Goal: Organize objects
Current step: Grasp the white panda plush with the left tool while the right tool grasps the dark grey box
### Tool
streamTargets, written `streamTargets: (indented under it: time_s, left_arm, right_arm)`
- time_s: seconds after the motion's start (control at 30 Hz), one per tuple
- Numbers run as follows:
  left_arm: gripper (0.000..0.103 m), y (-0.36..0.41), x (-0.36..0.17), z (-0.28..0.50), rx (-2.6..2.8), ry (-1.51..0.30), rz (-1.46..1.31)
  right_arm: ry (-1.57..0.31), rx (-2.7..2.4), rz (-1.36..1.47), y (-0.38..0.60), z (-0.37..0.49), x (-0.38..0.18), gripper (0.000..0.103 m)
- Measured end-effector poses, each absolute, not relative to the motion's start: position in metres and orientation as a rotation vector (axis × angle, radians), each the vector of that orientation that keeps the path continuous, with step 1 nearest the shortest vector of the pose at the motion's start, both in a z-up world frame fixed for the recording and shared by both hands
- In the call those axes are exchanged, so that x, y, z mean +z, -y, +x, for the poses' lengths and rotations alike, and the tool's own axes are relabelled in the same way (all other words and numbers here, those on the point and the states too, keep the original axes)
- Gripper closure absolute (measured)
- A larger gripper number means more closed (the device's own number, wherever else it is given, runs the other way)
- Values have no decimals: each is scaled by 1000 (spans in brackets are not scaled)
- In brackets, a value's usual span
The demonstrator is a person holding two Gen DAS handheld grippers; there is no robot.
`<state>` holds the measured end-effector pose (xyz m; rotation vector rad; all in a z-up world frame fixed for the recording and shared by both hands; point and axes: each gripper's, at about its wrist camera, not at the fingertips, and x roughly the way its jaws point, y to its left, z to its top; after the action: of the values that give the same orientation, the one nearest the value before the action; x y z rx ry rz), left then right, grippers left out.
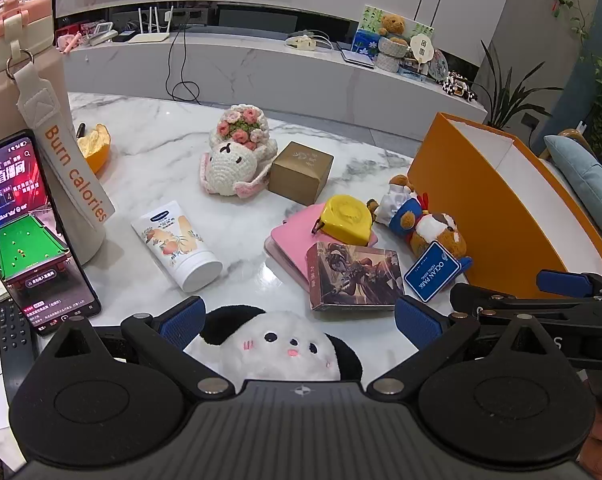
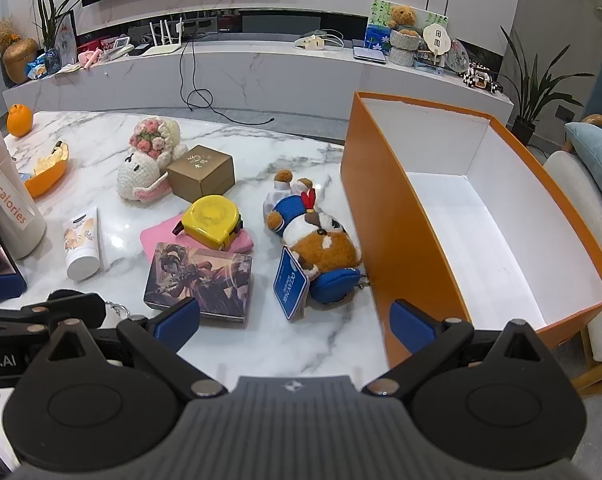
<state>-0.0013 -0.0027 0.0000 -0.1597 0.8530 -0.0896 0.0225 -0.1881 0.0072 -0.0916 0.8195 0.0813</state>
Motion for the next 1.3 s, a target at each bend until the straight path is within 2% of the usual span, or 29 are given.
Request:
streamTargets:
  time_s: [1.3]
  left_arm:
    - [0,5,-5,-3,-89,-859,-157]
  right_arm:
    - [-829,79,-90,187,26,7,2]
